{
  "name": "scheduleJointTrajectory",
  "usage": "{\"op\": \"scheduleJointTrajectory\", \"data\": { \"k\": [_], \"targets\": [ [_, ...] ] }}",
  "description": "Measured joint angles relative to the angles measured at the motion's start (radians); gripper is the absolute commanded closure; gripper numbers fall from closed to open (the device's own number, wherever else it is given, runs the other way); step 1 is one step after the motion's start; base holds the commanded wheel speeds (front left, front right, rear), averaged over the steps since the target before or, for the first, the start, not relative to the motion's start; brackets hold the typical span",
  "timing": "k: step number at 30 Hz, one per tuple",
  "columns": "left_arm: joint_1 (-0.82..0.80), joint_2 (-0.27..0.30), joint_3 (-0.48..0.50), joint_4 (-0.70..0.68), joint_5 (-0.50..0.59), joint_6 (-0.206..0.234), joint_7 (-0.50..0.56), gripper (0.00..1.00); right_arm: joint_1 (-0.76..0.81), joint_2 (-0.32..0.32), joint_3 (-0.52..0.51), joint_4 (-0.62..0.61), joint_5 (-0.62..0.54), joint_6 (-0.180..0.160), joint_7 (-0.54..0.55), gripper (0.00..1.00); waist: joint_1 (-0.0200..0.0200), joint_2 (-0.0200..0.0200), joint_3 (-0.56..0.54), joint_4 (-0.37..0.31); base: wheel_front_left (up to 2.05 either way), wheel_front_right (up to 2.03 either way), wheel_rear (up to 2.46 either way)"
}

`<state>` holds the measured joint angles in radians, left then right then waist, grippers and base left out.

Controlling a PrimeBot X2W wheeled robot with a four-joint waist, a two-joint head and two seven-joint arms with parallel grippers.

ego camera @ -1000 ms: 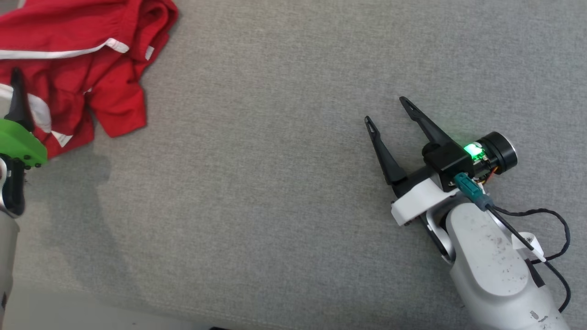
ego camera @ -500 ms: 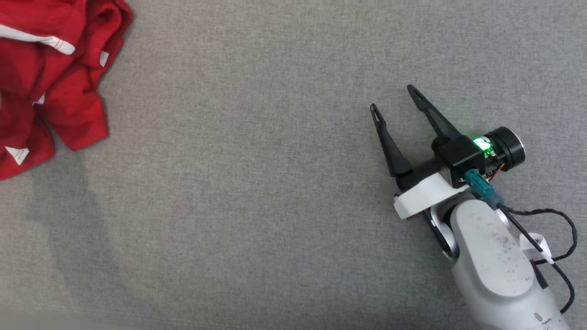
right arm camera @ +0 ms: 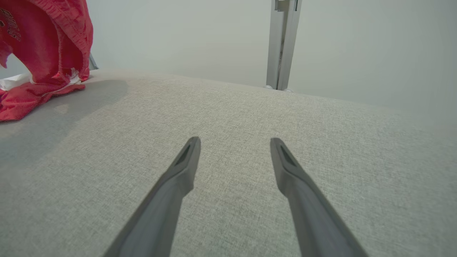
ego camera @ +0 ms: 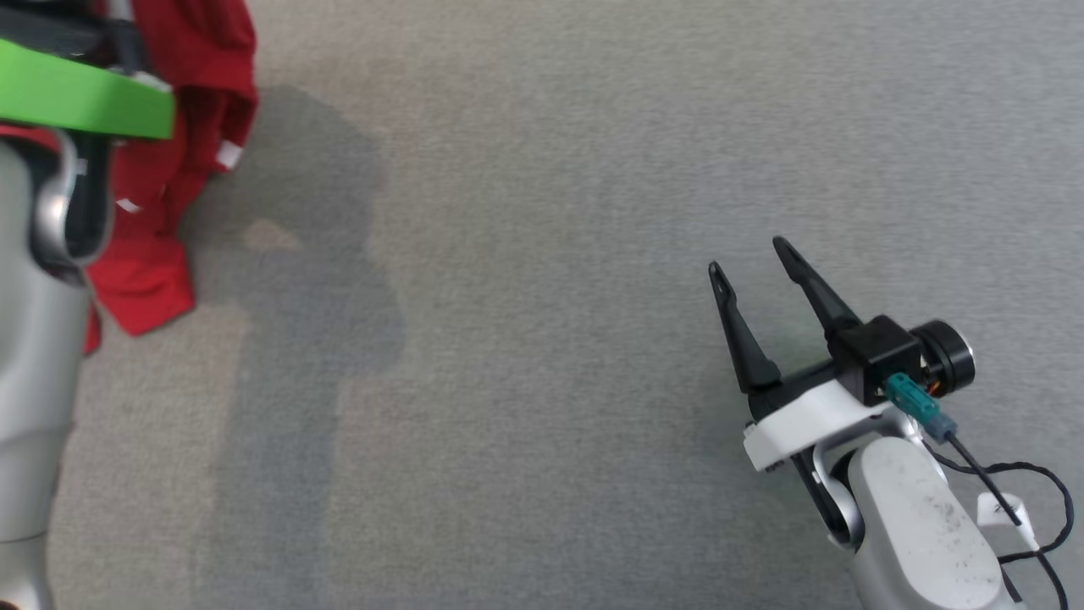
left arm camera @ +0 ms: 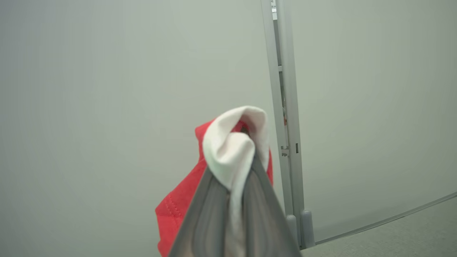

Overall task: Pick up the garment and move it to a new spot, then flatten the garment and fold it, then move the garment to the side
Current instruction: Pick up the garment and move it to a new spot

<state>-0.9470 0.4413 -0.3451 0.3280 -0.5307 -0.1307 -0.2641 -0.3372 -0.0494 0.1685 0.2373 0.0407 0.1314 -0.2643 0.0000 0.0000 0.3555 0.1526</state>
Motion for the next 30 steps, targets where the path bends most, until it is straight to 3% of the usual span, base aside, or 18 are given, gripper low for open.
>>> {"op": "scheduleJointTrajectory", "data": {
  "k": [10, 17, 19, 20, 21, 30],
  "targets": [
    [0.093, -0.152, -0.09, -0.114, -0.03, 0.0, 0.0, 1.0, 0.084, -0.001, -0.008, -0.018, 0.035, 0.0, 0.0, 0.0, 0.0, 0.0, -0.081, -0.166, 0.0, 0.0, 0.0],
    [0.205, -0.235, -0.148, -0.054, -0.017, 0.0, 0.0, 1.0, 0.118, 0.0, -0.035, -0.031, 0.04, 0.0, 0.0, 0.0, 0.0, 0.0, -0.117, -0.282, 0.0, 0.0, 0.0],
    [0.254, -0.247, -0.146, -0.025, 0.0, 0.0, 0.0, 0.67, 0.125, 0.0, -0.037, -0.033, 0.042, 0.0, 0.0, 0.0, 0.0, 0.0, -0.124, -0.306, 0.0, 0.0, 0.0],
    [0.284, -0.254, -0.145, -0.009, 0.014, 0.0, 0.0, 0.25, 0.128, -0.001, -0.04, -0.035, 0.043, 0.0, 0.0, 0.0, 0.0, 0.0, -0.128, -0.316, 0.0, 0.0, 0.0],
    [0.316, -0.262, -0.142, 0.01, 0.021, 0.0, 0.0, 0.0, 0.13, -0.001, -0.041, -0.035, 0.044, 0.0, 0.0, 0.0, 0.0, 0.0, -0.133, -0.325, 0.0, 0.0, 0.0],
    [0.576, -0.299, -0.049, 0.097, 0.104, 0.0, 0.0, 0.0, 0.146, 0.0, -0.067, -0.03, 0.048, 0.0, 0.0, 0.0, 0.0, 0.0, -0.179, -0.316, 0.0, 0.0, 0.0]
  ]
}}
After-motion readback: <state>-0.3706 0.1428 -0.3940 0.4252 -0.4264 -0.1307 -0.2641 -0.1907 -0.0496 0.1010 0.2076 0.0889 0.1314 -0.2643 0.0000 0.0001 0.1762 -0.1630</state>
